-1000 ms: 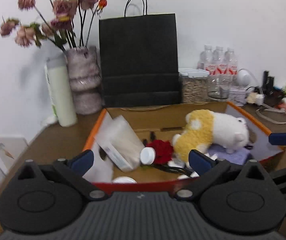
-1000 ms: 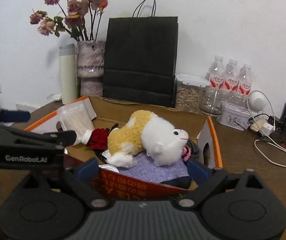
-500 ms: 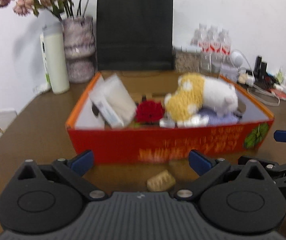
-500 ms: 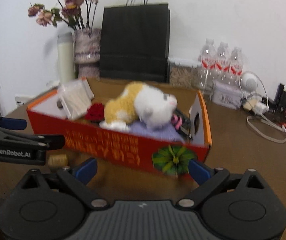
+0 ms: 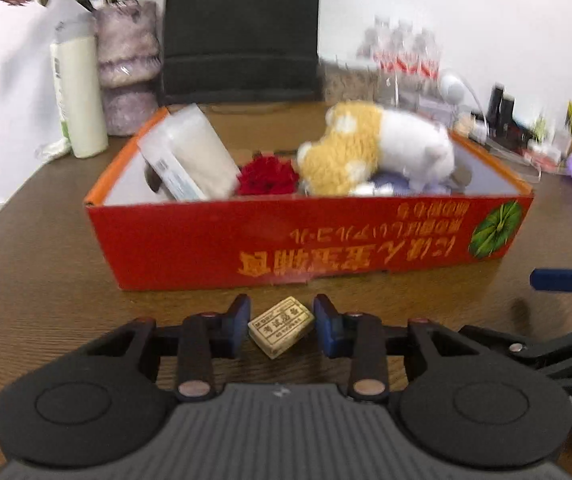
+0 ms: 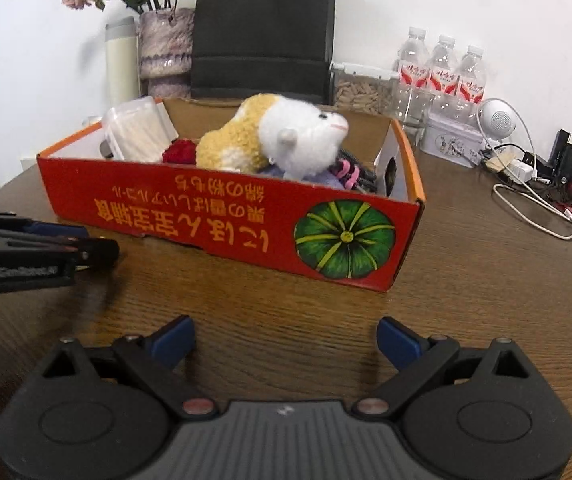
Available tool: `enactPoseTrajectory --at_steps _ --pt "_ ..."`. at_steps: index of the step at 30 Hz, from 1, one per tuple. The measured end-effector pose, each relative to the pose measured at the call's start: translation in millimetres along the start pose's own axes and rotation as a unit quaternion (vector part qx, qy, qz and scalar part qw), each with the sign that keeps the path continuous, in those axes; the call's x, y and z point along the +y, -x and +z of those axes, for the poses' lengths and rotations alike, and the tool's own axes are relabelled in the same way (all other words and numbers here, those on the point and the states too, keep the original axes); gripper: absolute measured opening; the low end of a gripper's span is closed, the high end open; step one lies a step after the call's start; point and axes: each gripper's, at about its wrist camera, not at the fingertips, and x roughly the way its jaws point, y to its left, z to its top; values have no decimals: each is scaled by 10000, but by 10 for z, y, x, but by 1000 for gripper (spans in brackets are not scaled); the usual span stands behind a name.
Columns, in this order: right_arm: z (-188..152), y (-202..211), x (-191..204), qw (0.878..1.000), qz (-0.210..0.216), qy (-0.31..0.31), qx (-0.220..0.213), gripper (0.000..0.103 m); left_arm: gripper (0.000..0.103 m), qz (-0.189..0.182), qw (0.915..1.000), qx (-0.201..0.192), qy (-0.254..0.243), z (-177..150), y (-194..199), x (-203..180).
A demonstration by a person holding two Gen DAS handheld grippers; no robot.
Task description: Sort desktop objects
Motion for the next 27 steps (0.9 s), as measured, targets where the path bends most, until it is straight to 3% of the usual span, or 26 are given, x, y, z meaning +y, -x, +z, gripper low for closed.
enactPoseTrajectory --at_steps 3,8,14,16,17,18,19,20,23,27 --pt "30 112 -44 9995 87 -141 -284 98 35 50 9982 -581 148 14 282 32" --pt "89 258 -113 9964 187 -418 -714 98 35 121 9840 -1774 -72 260 845 -30" --pt "295 446 -229 9901 186 -660 -1227 98 35 112 9676 -2516 -158 759 1006 -79" --pt "384 474 -269 9885 164 -712 -1325 98 36 167 9702 -2416 -71 901 853 -88" --pt "425 471 -283 9882 134 -728 -1344 98 43 196 9758 -2176 -25 966 705 -85" --pt "478 468 -296 9880 98 -727 -1362 98 56 187 9835 -1799 -56 1014 517 -88" --pt "539 459 -309 9881 67 -712 -1364 98 93 158 9911 -1318 -93 1040 319 -101" --pt "598 440 -317 9885 49 -700 -1340 98 103 204 9943 -1044 -88 1032 196 -111" --pt "766 368 -341 9904 -70 -604 -1244 98 103 459 9965 -689 -119 919 -26 -154" --pt "861 309 -315 9909 -153 -524 -1234 98 103 458 9978 -489 28 865 -116 -90"
